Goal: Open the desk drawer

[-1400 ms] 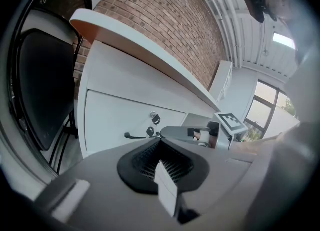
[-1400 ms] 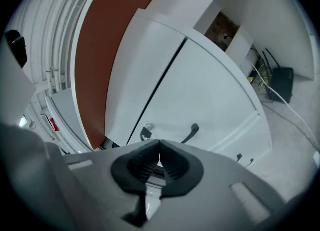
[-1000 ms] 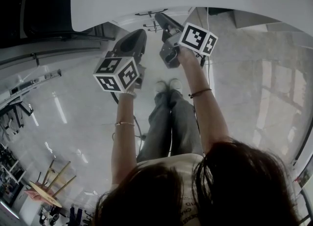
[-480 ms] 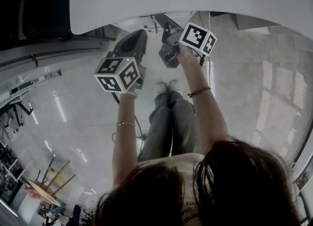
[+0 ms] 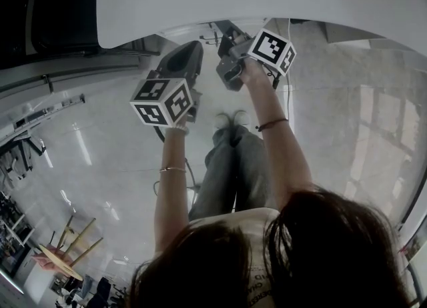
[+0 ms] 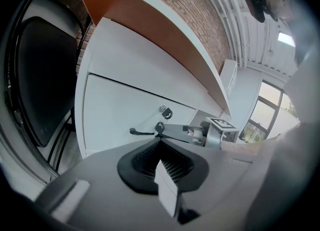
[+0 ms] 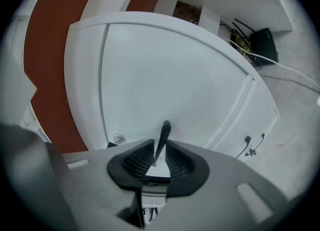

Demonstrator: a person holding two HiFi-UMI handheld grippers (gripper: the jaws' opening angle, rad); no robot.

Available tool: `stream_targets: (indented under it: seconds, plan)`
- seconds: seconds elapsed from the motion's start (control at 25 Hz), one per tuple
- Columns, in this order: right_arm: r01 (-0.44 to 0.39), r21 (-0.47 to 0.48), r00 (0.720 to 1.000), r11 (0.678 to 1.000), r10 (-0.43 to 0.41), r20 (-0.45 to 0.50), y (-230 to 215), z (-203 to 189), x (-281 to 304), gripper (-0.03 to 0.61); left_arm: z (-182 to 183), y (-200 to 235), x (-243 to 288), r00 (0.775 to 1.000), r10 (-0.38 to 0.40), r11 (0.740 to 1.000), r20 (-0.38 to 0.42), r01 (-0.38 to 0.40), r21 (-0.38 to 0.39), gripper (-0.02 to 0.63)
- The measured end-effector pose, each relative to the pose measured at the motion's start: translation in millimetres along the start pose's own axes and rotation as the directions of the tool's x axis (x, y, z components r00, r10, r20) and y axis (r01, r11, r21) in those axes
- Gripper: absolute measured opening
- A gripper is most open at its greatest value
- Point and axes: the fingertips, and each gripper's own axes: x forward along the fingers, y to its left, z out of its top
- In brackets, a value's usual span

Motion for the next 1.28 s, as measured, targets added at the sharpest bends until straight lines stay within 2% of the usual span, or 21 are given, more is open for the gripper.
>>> stream_targets:
  seconds: [0.16,0.4,1.28]
  plan:
    - [-0.011,0.028,1.0,1.0,0.011,0.011,0.6,0.0,0.1,0.06,0.8,-0.7,0.0,1.0,-0.001,1.0,-0.003,0.001,0.0,-0.002]
    - [-0.06,0.138,0.997,0.989,0.054,0.048,-3.8,-1.4,-1.9,0.035,-4.0,-4.5,1.3,1.0,-0.004,1.0,-0.01,0.004,0.002,-0.002]
    - [-0.062,0.199,0.997,0.978,0.051,0.058,-4.9,-7.6,-8.3,0.029,-12.7,-8.0,-6.2,1.0,0.0,1.0,-0.028,-0.001,-0.018,-0.002]
